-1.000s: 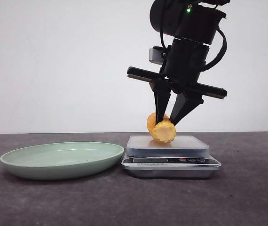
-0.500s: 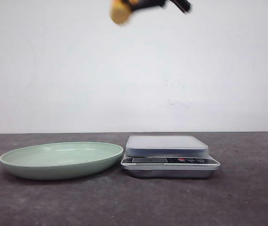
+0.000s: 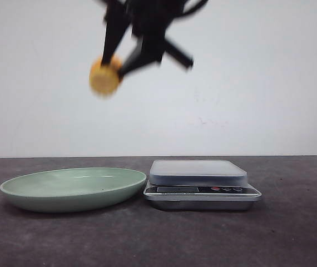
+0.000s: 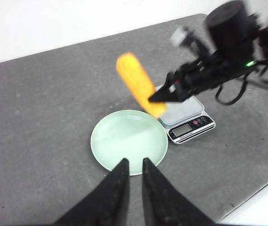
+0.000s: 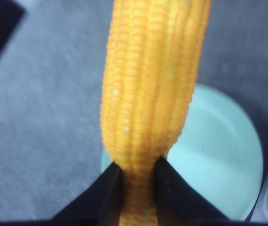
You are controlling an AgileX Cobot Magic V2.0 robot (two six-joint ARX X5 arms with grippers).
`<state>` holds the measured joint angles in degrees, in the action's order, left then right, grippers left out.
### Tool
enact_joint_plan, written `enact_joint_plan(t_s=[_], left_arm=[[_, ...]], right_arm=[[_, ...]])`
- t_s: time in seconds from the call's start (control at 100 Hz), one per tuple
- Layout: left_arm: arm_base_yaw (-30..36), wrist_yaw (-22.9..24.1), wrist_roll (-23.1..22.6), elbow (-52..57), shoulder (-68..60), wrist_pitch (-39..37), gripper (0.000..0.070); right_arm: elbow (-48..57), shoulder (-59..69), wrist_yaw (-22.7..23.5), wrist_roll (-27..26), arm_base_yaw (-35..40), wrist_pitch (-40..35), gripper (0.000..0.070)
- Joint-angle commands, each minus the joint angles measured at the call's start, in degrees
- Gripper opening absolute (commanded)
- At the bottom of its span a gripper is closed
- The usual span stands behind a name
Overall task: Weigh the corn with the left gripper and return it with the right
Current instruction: 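Lift the corn with the right gripper and carry it to the plate, then release the corn onto the green plate and raise the right gripper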
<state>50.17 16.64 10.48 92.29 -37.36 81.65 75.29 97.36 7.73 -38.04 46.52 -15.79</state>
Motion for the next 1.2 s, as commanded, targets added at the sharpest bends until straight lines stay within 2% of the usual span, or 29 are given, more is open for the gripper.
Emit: enact_joint_plan(t_s=[0.0,0.08,0.31,0.36,0.45,0.49,0.54,0.62,0.76,0.88,0.94,0.98,1.03,1.07,1.12,1.19], left_arm=[[0.6,0.2,-0.5,1.1,-0.3,2.7,0.0000],[0.6,0.2,-0.5,1.1,-0.3,2.7,0.0000],[0.6,-0.2,-0.5,1.1,-0.3,2.7,0.0000],[0.6,-0.6,-0.4,1.1,-0.3,2.7,0.0000],[0.6,-1.4,-0.3,1.1,-0.3,2.7,0.0000],[0.6,-1.7,-0.3,1.1,-0.3,2.7,0.0000],[0.6,-1.7,-0.3,1.1,-0.3,2.7,0.0000],[0.6,-1.7,-0.4,1.1,-0.3,2.7,0.0000],[0.6,-1.7,-0.3,1.1,-0.3,2.7,0.0000],[0.6,-1.7,-0.3,1.1,-0.3,2.7,0.0000],[0.6,-1.6,0.2,1.1,-0.3,2.7,0.0000],[0.6,-1.2,1.1,1.1,-0.3,2.7,0.0000],[0.6,0.6,3.1,1.1,-0.3,2.7,0.0000],[0.6,3.3,5.4,1.1,-0.3,2.7,0.0000],[0.6,6.3,7.8,1.1,-0.3,2.7,0.0000],[0.6,9.4,10.1,1.1,-0.3,2.7,0.0000]], right_arm=[[1.2,2.6,2.1,-4.0,0.7,0.7,0.0000],[1.2,5.5,4.3,-6.2,0.7,0.9,0.0000],[1.2,10.3,6.5,-9.8,1.1,0.3,0.0010],[1.2,10.8,6.9,-9.8,1.4,0.4,0.0086],[1.2,10.9,7.2,-9.8,1.4,0.4,0.0353],[1.2,10.9,7.4,-9.8,1.4,0.4,0.0445],[1.2,10.9,7.7,-9.8,1.4,0.4,0.0517],[1.2,10.8,8.3,-9.5,1.4,0.8,0.0546],[1.3,9.3,9.2,-7.7,0.8,2.6,0.0546],[1.3,5.4,9.2,-6.9,-0.1,7.6,0.0543],[1.3,2.0,9.0,-5.3,-0.4,10.2,0.0507],[1.3,-0.7,8.5,-3.3,-0.5,11.5,0.0425],[1.3,-4.5,7.4,0.8,-0.5,12.2,0.0277],[1.3,-8.2,6.4,5.4,-0.3,11.9,0.0138],[1.3,-12.4,4.2,11.6,0.1,10.9,0.0015],[1.3,-18.7,-1.1,21.2,1.3,7.9,0.0000]])
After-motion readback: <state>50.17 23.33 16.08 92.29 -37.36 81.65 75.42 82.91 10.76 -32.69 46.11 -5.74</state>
